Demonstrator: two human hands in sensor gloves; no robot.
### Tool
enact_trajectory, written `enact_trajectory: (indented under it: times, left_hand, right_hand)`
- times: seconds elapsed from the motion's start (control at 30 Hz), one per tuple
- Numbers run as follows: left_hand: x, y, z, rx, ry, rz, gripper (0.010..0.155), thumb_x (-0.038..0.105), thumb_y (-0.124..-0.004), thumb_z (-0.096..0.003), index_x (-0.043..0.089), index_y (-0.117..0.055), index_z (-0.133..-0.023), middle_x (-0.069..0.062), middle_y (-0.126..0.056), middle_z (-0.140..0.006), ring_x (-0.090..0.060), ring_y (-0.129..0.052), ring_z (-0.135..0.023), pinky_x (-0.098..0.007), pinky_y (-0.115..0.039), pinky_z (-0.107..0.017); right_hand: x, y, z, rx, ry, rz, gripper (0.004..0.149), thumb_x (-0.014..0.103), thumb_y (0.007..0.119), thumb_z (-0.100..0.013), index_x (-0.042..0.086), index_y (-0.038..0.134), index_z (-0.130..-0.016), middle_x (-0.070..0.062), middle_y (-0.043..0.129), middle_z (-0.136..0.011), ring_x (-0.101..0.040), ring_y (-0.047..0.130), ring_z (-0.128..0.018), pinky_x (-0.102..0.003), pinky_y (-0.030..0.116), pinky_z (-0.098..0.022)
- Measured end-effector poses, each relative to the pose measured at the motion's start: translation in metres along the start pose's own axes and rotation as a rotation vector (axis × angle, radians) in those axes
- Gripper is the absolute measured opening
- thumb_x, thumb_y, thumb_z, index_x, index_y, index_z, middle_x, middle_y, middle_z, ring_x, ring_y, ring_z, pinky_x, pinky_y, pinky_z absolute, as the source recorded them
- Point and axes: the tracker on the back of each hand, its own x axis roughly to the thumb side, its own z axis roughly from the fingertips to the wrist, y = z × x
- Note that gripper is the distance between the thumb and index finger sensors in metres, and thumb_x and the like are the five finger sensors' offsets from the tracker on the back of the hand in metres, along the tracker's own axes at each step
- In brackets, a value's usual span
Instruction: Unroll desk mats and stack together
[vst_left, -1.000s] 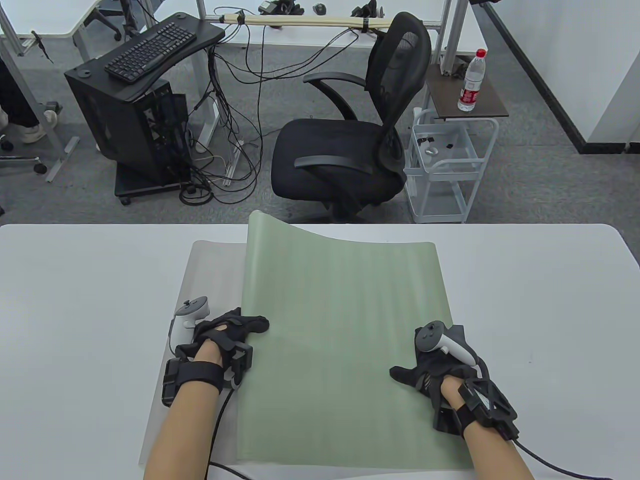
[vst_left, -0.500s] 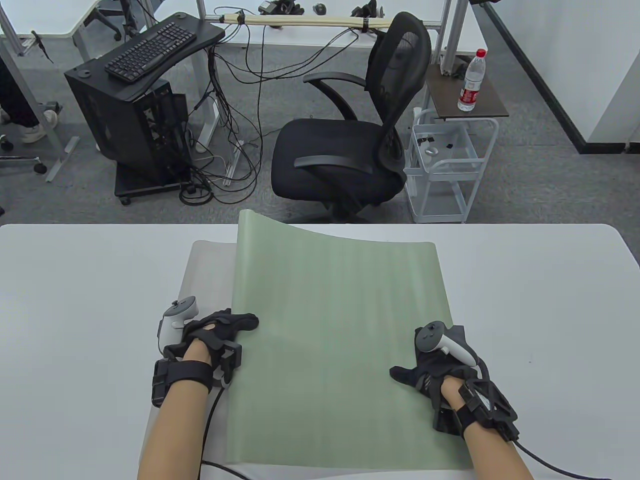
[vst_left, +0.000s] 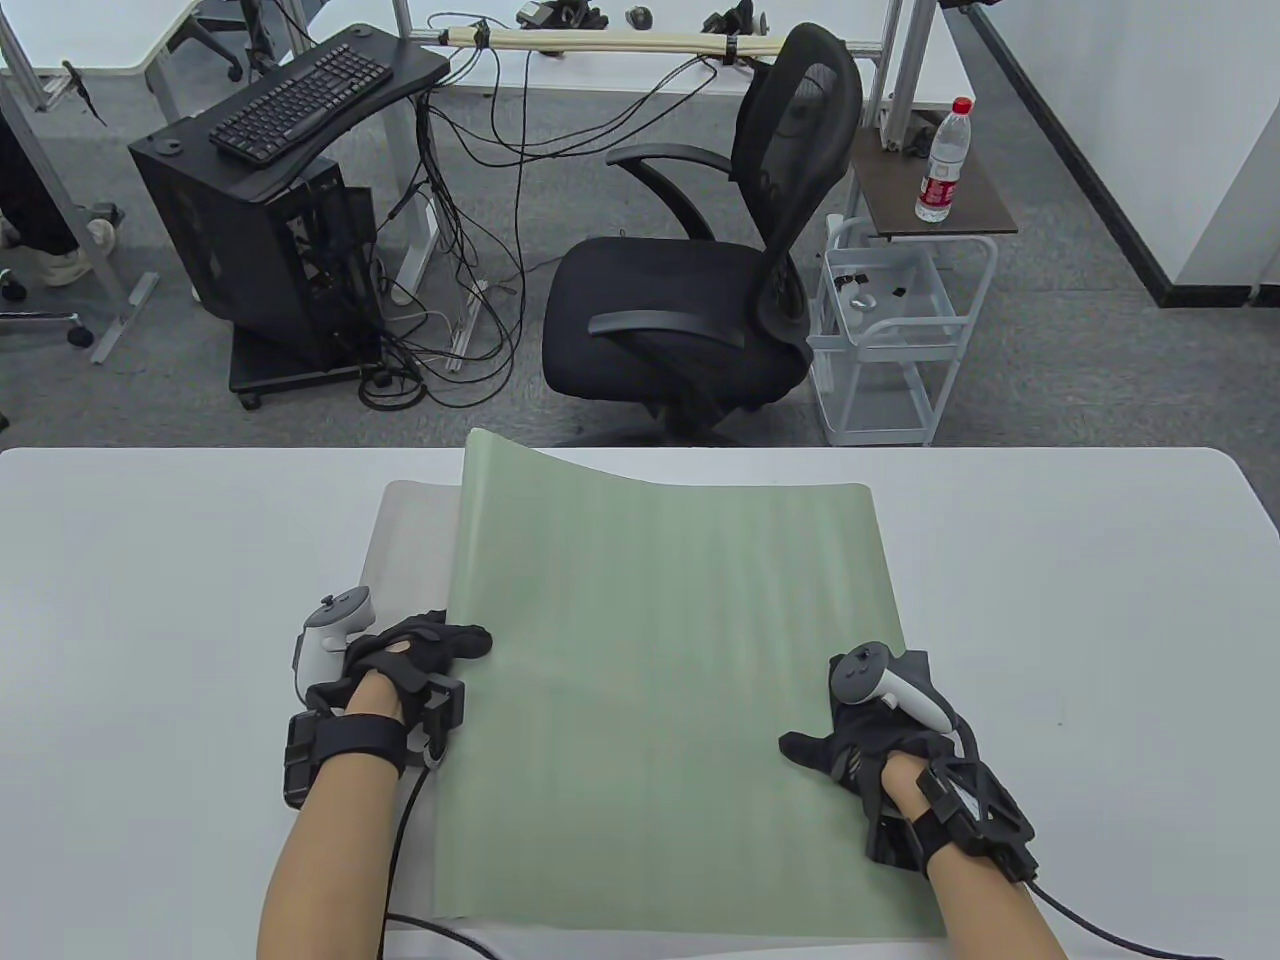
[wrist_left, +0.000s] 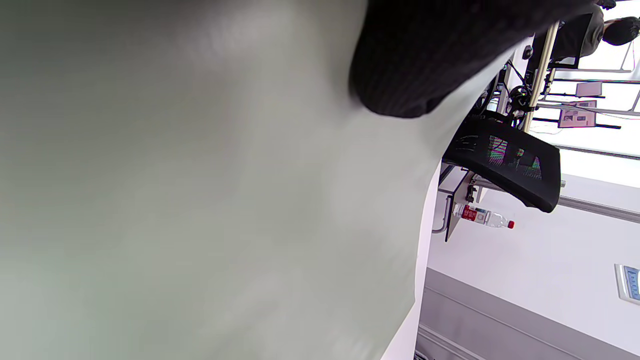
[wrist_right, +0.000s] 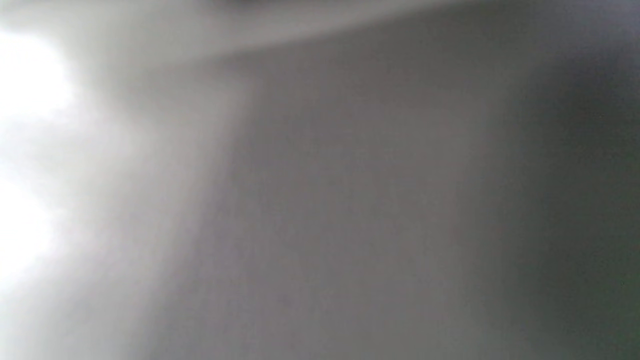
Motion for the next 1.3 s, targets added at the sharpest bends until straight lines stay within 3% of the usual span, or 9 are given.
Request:
enact_trajectory:
  times: [0.23, 0.33, 0.43, 0.53, 0.87, 1.13, 1.3]
  left_hand:
    - [0.000, 0.008, -0.003, 0.010, 0.037, -0.022, 0.065, 0.038, -0.092, -0.0443, 0.025, -0.051, -0.093, 0.005, -0.078, -0.082, -0.015, -0.098, -0.054, -0.036, -0.091, -0.044]
    - [0.000, 0.009, -0.002, 0.018, 0.048, -0.025, 0.060, 0.036, -0.090, -0.0449, 0.025, -0.054, -0.092, 0.001, -0.079, -0.087, -0.016, -0.104, -0.054, -0.034, -0.095, -0.042]
    - [0.001, 0.014, 0.000, 0.037, 0.052, -0.042, 0.061, 0.030, -0.085, -0.0450, 0.019, -0.049, -0.093, -0.005, -0.080, -0.092, -0.023, -0.106, -0.061, -0.037, -0.094, -0.044]
    - [0.000, 0.019, 0.003, 0.049, 0.037, -0.017, 0.065, 0.027, -0.082, -0.0448, 0.017, -0.043, -0.095, -0.002, -0.083, -0.089, -0.025, -0.105, -0.063, -0.041, -0.093, -0.046]
    - [0.001, 0.041, 0.010, 0.093, 0.049, -0.042, 0.069, 0.033, -0.090, -0.0444, 0.018, -0.047, -0.097, -0.002, -0.078, -0.088, -0.021, -0.102, -0.059, -0.040, -0.091, -0.046]
    - [0.002, 0.045, 0.008, 0.093, 0.065, -0.051, 0.057, 0.036, -0.090, -0.0452, 0.027, -0.057, -0.091, 0.005, -0.078, -0.081, -0.013, -0.099, -0.051, -0.035, -0.091, -0.042]
    - [0.002, 0.046, 0.012, 0.119, 0.064, -0.048, 0.055, 0.035, -0.087, -0.0456, 0.027, -0.058, -0.091, 0.005, -0.078, -0.086, -0.014, -0.101, -0.051, -0.034, -0.093, -0.042]
  right_hand:
    - [0.000, 0.000, 0.000, -0.002, 0.000, 0.001, 0.100, 0.079, 0.053, -0.031, 0.039, -0.024, -0.080, 0.005, -0.040, -0.084, -0.029, -0.039, -0.076, -0.059, -0.015, -0.053]
    - [0.000, 0.000, 0.000, -0.001, 0.001, 0.002, 0.100, 0.079, 0.053, -0.031, 0.039, -0.024, -0.080, 0.005, -0.040, -0.084, -0.028, -0.039, -0.076, -0.059, -0.015, -0.053]
    - [0.000, 0.000, 0.000, -0.001, 0.001, 0.002, 0.100, 0.079, 0.053, -0.031, 0.039, -0.024, -0.080, 0.005, -0.040, -0.084, -0.028, -0.039, -0.076, -0.059, -0.015, -0.053]
    - [0.000, 0.000, 0.000, 0.000, 0.001, 0.002, 0.100, 0.079, 0.053, -0.031, 0.039, -0.024, -0.080, 0.005, -0.040, -0.084, -0.028, -0.039, -0.076, -0.059, -0.015, -0.053]
    - [0.000, 0.000, 0.000, -0.001, 0.002, 0.002, 0.100, 0.079, 0.053, -0.031, 0.039, -0.024, -0.080, 0.005, -0.040, -0.084, -0.028, -0.039, -0.076, -0.059, -0.015, -0.053]
    - [0.000, 0.000, 0.000, -0.002, 0.003, 0.003, 0.100, 0.079, 0.053, -0.031, 0.039, -0.024, -0.080, 0.005, -0.040, -0.084, -0.028, -0.039, -0.076, -0.059, -0.015, -0.053]
    - [0.000, 0.000, 0.000, -0.005, 0.000, 0.002, 0.100, 0.080, 0.053, -0.031, 0.039, -0.024, -0.080, 0.005, -0.040, -0.084, -0.029, -0.039, -0.076, -0.059, -0.015, -0.053]
